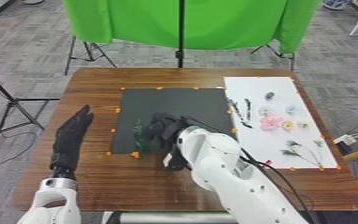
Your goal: Arrange flowers
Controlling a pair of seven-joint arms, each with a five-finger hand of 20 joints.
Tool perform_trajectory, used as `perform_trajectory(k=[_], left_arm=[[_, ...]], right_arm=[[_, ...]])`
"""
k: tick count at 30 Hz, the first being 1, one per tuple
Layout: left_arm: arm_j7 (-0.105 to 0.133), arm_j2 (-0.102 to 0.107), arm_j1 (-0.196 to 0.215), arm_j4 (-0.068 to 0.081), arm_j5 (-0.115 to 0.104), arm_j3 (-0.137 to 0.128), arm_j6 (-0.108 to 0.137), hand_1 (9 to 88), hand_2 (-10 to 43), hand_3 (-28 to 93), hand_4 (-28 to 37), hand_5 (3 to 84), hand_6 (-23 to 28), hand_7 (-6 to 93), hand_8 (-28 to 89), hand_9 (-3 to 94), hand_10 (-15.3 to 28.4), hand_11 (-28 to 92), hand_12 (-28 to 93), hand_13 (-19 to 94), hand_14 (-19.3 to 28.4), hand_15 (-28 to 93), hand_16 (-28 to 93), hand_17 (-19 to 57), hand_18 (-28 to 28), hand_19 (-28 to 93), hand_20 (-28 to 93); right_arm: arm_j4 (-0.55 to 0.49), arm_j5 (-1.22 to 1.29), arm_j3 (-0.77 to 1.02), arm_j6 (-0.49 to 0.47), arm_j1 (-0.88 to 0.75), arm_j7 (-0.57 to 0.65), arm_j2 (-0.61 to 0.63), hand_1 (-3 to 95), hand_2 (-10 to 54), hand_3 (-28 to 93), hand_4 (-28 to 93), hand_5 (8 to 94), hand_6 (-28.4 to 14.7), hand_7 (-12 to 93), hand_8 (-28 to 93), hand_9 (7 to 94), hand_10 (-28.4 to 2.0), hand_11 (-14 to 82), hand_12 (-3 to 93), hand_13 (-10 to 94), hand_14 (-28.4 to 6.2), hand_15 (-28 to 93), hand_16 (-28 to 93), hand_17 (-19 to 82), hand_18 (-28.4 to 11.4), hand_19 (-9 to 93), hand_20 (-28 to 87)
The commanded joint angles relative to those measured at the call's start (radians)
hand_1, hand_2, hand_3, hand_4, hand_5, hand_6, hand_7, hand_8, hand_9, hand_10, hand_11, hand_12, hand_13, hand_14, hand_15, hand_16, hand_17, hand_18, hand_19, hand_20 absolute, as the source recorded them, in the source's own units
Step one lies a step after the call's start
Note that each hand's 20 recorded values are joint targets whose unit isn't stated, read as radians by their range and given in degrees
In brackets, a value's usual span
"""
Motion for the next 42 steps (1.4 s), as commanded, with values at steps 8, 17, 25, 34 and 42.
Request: perform_trajectory(k=[8, 17, 25, 34, 42], left_arm=[[-0.014, -0.011, -0.007, 0.009, -0.005, 0.013, -0.024, 20.2, 2.4, 67, -28.3, 39.3, 3.7, 2.1, -5, 37.7, 11.6, 6, 13, 25, 10.6, 6, 1, 4.3, 8.7, 1, 16], [-0.012, -0.017, -0.010, 0.012, -0.003, 0.015, -0.029, 19.9, 2.2, 67, -28.3, 39.3, 3.6, 2.2, -5, 37.9, 11.4, 6, 13, 26, 10.8, 6, 1, 4.4, 8.7, 1, 16], [-0.011, -0.029, 0.009, 0.003, -0.005, 0.002, -0.029, 19.2, 2.1, 67, -28.3, 39.8, 3.2, 3.1, -5, 39.7, 11.3, 8, 13, 28, 11.1, 7, 0, 5.0, 9.0, 1, 16], [-0.015, -0.031, 0.032, -0.012, -0.002, -0.009, -0.024, 19.4, 1.2, 67, -28.3, 40.5, 3.1, 4.7, -6, 40.3, 11.5, 10, 12, 29, 11.5, 8, 0, 5.2, 9.0, 1, 16], [-0.025, -0.035, 0.027, -0.013, 0.009, -0.002, -0.033, 20.3, 0.4, 68, -28.3, 40.7, 3.2, 5.1, -6, 40.3, 11.6, 11, 11, 29, 11.5, 8, 0, 5.2, 9.0, 1, 16]], right_arm=[[0.073, 0.015, -0.012, -0.003, -0.019, 0.008, -0.053, 7.4, 8.5, 86, -13, 68.0, -6.1, 12, -7, 80.1, -18.5, 41.8, 33.2, 91, -6.0, 58, 33, 71, -7.3, 93, 42], [0.045, 0.025, 0.035, 0.045, -0.026, -0.004, -0.029, 10.4, 7.8, 83, -12, 67.9, -6.4, 12, -6, 79.7, -18.7, 42.6, 33.1, 91, -6.1, 59, 33, 71, -7.2, 93, 43], [-0.240, 0.066, 0.296, 0.209, -0.168, -0.111, 0.160, 26.5, -7.3, 72, -7, 69.4, -6.9, 15, -4, 80.1, -17.8, 31.3, 30.1, 89, -6.6, 57, 34, 67, -9.9, 93, 50], [-0.376, -0.234, 0.790, 0.325, -0.469, -0.121, 0.346, 39.6, -9.5, 61, -18, 65.9, -4.6, 19, -5, 72.4, -16.2, 21.4, 25.1, 77, -7.9, 60, 33, 56, -13.7, 93, 54], [-0.306, -0.279, 0.949, 0.038, -0.616, -0.100, 0.371, 36.8, -9.5, 59, -27, 64.9, -4.8, 16, -5, 70.8, -16.2, 19.7, 24.5, 76, -8.4, 60, 33, 55, -14.3, 93, 53]])
